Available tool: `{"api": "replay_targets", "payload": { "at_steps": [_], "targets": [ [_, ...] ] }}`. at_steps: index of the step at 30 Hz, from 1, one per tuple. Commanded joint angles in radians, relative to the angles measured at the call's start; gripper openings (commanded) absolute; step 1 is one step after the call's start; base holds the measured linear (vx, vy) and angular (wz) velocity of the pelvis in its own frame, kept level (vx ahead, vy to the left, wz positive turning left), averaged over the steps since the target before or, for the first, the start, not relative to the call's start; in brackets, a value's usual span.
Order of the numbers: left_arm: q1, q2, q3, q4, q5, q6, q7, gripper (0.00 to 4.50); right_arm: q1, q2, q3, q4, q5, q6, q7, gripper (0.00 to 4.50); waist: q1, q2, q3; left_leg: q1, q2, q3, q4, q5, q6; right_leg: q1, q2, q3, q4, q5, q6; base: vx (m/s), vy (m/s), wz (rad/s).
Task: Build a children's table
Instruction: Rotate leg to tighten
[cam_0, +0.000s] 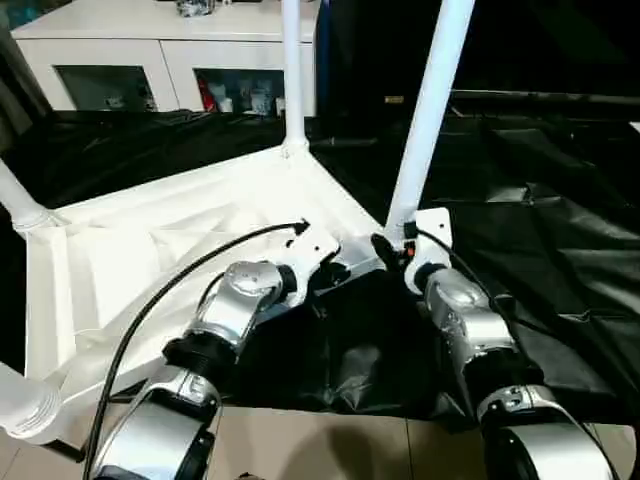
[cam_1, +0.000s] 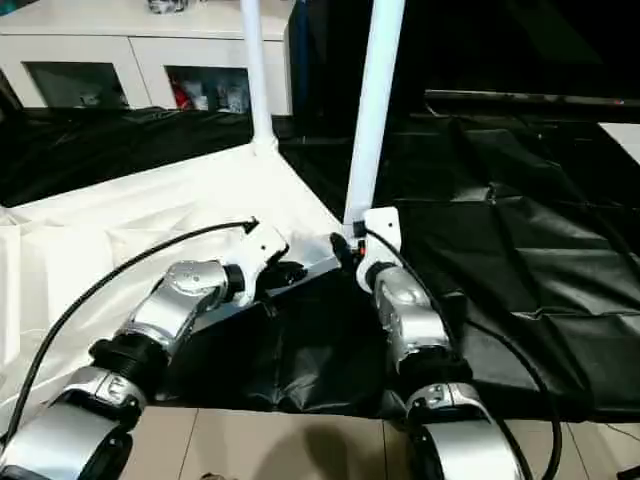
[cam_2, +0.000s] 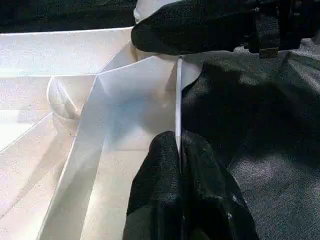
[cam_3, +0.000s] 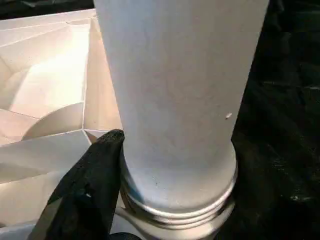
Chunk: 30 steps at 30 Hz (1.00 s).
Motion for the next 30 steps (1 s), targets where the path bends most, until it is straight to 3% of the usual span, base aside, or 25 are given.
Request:
{"api": "replay_targets", "payload": {
  "at_steps": [1, 3, 4, 6, 7, 10, 16, 22, 30],
  "targets": [
    [-0.002, -0.026, -0.014, -0.013, -0.041, -0.052, -0.03, 0.0, -0.008, 0.042, 0.025, -0.003, 0.035, -0.012, 0.093, 3.48, 0.0, -0.016, -0.068, 0.016, 0.013, -0.01, -0.062, -0.287, 0.032, 0.046, -0.028, 0.026, -0.072, -0.255, -0.186, 0.0, 0.0, 0.0],
    [0.008, -0.007, -0.015, -0.027, -0.05, -0.064, -0.067, 0.0, -0.017, 0.018, 0.014, -0.012, 0.054, -0.01, 0.16, 3.55, 0.001, -0.016, -0.067, 0.015, 0.013, -0.01, -0.062, -0.282, 0.044, 0.048, -0.028, 0.026, -0.07, -0.237, -0.194, 0.0, 0.0, 0.0],
    [0.015, 0.004, -0.012, -0.038, -0.057, -0.068, -0.088, 0.0, -0.018, -0.007, 0.02, -0.026, 0.059, -0.006, 0.213, 3.78, -0.001, -0.026, -0.067, 0.014, 0.013, -0.008, -0.061, -0.28, 0.052, 0.048, -0.027, 0.025, -0.071, -0.233, -0.198, 0.0, 0.0, 0.0],
    [0.024, 0.024, -0.004, -0.051, -0.066, -0.076, -0.116, 0.0, -0.016, -0.052, 0.035, -0.049, 0.07, 0.007, 0.315, 3.9, 0.004, -0.021, -0.069, 0.013, 0.015, -0.007, -0.057, -0.249, 0.062, 0.049, -0.028, 0.026, -0.064, -0.2, -0.208, 0.0, 0.0, 0.0],
    [0.03, 0.036, 0.0, -0.062, -0.075, -0.079, -0.141, 0.0, -0.01, -0.083, 0.05, -0.07, 0.077, 0.01, 0.389, 3.96, 0.007, -0.027, -0.069, 0.012, 0.014, -0.007, -0.055, -0.234, 0.072, 0.056, -0.025, 0.023, -0.063, -0.187, -0.213, 0.0, 0.0, 0.0],
    [0.05, 0.066, 0.006, -0.098, -0.099, -0.081, -0.215, 0.0, 0.012, -0.157, 0.087, -0.131, 0.095, 0.032, 0.567, 3.96, 0.012, -0.024, -0.067, 0.01, 0.018, -0.003, -0.051, -0.216, 0.098, 0.051, -0.024, 0.023, -0.058, -0.162, -0.227, 0.0, 0.0, 0.0],
    [0.088, 0.122, -0.003, -0.165, -0.131, -0.064, -0.315, 0.0, 0.024, -0.259, 0.114, -0.17, 0.101, 0.052, 0.755, 3.96, 0.026, -0.027, -0.066, 0.016, 0.023, -0.004, -0.053, -0.242, 0.078, 0.046, -0.029, 0.025, -0.059, -0.227, -0.233, 0.0, 0.0, 0.0],
    [0.117, 0.142, -0.004, -0.21, -0.143, -0.039, -0.361, 0.0, 0.027, -0.302, 0.148, -0.181, 0.098, 0.076, 0.85, 3.96, 0.028, -0.027, -0.067, 0.015, 0.021, -0.004, -0.052, -0.232, 0.074, 0.046, -0.028, 0.026, -0.058, -0.214, -0.23, 0.0, 0.0, 0.0],
    [0.13, 0.15, -0.01, -0.235, -0.151, -0.021, -0.372, 0.0, 0.016, -0.312, 0.157, -0.145, 0.077, 0.058, 0.869, 3.32, 0.028, -0.029, -0.067, 0.015, 0.021, -0.004, -0.052, -0.226, 0.071, 0.045, -0.028, 0.026, -0.058, -0.226, -0.225, 0.0, 0.0, 0.0]
  ]
}}
